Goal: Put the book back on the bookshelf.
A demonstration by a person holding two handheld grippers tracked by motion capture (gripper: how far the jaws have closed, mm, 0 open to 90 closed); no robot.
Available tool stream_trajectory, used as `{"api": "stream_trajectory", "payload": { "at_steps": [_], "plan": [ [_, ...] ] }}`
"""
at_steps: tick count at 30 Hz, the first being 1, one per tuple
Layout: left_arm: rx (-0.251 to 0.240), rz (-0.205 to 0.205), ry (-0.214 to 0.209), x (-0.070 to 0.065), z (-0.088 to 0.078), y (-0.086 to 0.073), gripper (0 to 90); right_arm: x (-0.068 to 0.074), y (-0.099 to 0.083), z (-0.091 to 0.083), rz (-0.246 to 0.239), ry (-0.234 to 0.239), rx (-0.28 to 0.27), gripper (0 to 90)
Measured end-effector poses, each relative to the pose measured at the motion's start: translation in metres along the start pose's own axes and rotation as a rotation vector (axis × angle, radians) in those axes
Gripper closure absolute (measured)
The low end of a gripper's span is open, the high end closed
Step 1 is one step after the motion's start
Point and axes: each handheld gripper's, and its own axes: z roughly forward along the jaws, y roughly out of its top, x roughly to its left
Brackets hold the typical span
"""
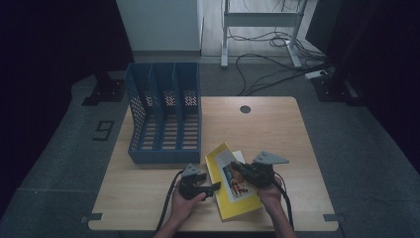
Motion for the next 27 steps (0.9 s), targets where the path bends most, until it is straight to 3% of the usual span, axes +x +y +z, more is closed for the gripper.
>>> {"api": "stream_trajectory", "payload": {
  "at_steps": [4,12,18,27],
  "plan": [
    [-0.004,0.015,0.013,0.0,-0.001,0.001,23.6,0.001,0.001,-0.001,-0.003,0.006,-0.002,86.1],
    [-0.013,-0.005,0.009,0.002,-0.004,0.006,24.3,0.0,0.002,-0.004,-0.005,0.023,-0.006,86.1],
    [-0.017,0.02,0.005,-0.003,-0.003,0.019,23.7,0.001,0.003,-0.006,-0.006,0.023,-0.007,86.1],
    [-0.015,-0.008,-0.002,0.005,0.002,0.02,23.9,0.003,0.003,-0.008,-0.014,0.017,-0.014,86.1]
  ]
}}
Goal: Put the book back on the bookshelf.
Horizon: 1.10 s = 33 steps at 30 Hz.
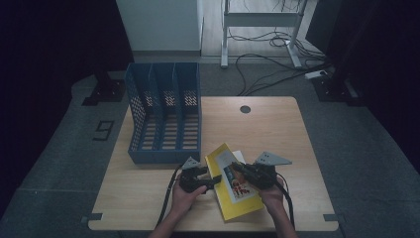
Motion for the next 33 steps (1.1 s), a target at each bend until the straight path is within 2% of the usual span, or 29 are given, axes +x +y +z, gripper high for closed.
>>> {"api": "stream_trajectory", "payload": {
  "at_steps": [9,20,33],
  "plan": [
    [0.001,-0.029,-0.037,0.0046,0.0022,-0.0003,23.1,0.0008,-0.0006,-0.0002,-0.009,0.001,-0.002,86.1],
    [-0.015,-0.029,-0.055,0.0051,0.0013,0.0001,22.9,0.0034,-0.0001,-0.0022,-0.04,0.017,-0.009,86.0],
    [-0.025,-0.043,-0.077,0.0087,0.0033,-0.0003,22.0,0.0039,-0.0011,-0.002,-0.049,0.028,-0.011,86.0]
  ]
}}
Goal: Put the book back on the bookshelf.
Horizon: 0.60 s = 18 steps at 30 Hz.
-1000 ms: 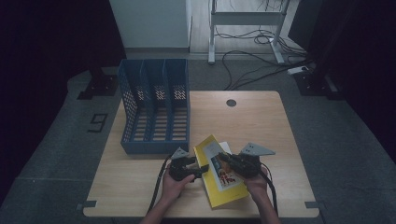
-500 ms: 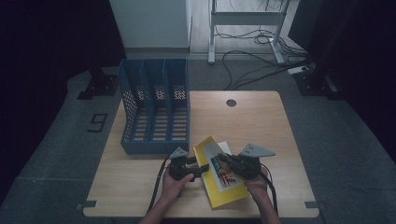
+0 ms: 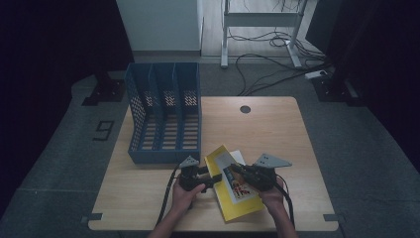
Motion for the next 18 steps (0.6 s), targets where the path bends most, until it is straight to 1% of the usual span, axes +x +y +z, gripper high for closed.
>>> {"api": "stream_trajectory", "payload": {
  "at_steps": [4,11,16,18],
  "plan": [
    [-0.005,0.002,-0.01,0.0014,0.0004,0.0,21.6,0.0006,0.0001,-0.0003,-0.001,0.001,-0.002,86.0],
    [-0.008,-0.009,-0.021,0.003,0.0012,-0.0001,21.3,0.0004,0.0001,-0.0001,0.0,0.003,0.0,86.0],
    [-0.007,-0.024,-0.044,0.0049,0.0022,-0.0004,20.8,0.0011,0.0003,-0.0001,-0.006,0.006,0.0,85.9],
    [-0.007,-0.025,-0.044,0.0048,0.0022,-0.0005,20.8,0.0012,0.0003,0.0,-0.008,0.007,0.001,85.9]
  ]
}}
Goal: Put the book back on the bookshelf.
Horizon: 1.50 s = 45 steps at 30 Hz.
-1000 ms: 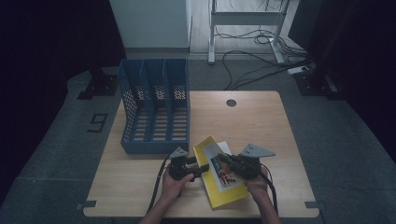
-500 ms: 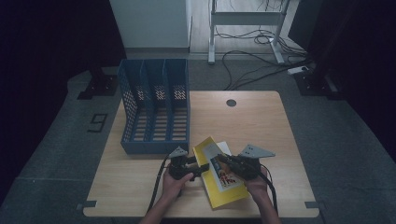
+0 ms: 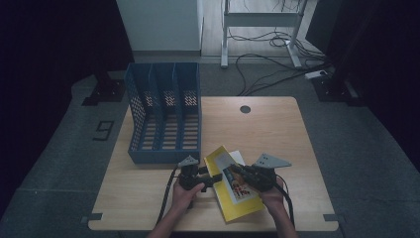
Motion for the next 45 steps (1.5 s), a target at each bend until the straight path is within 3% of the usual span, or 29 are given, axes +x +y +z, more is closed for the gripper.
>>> {"api": "stream_trajectory", "payload": {
  "at_steps": [7,11,16,30,37,40,42,45],
  "plan": [
    [-0.006,0.011,0.006,-0.002,-0.001,0.0,21.0,-0.002,0.0,-0.002,0.008,0.003,-0.006,85.9],
    [0.008,-0.011,0.019,0.0,0.0,0.0,23.8,-0.005,-0.003,0.0,0.028,0.005,-0.005,85.9],
    [0.003,-0.046,0.007,0.004,-0.003,0.0,29.6,-0.003,-0.005,0.002,0.018,0.0,0.001,85.9],
    [-0.015,-0.058,0.035,0.003,-0.005,0.0,39.9,-0.013,-0.014,0.001,0.056,-0.01,-0.012,85.9],
    [-0.035,-0.068,0.023,0.002,-0.008,0.0,45.1,-0.015,-0.016,0.0,0.06,-0.018,-0.01,85.8],
    [-0.044,-0.076,-0.011,0.0,-0.01,0.001,47.2,-0.017,-0.018,0.001,0.067,-0.033,0.01,85.8],
    [-0.028,-0.058,-0.025,-0.003,-0.008,0.001,47.3,-0.02,-0.021,0.001,0.082,-0.025,0.006,85.9],
    [-0.034,-0.032,-0.007,-0.007,-0.009,0.001,48.1,-0.022,-0.022,0.0,0.091,-0.018,0.004,85.9]
  ]
}}
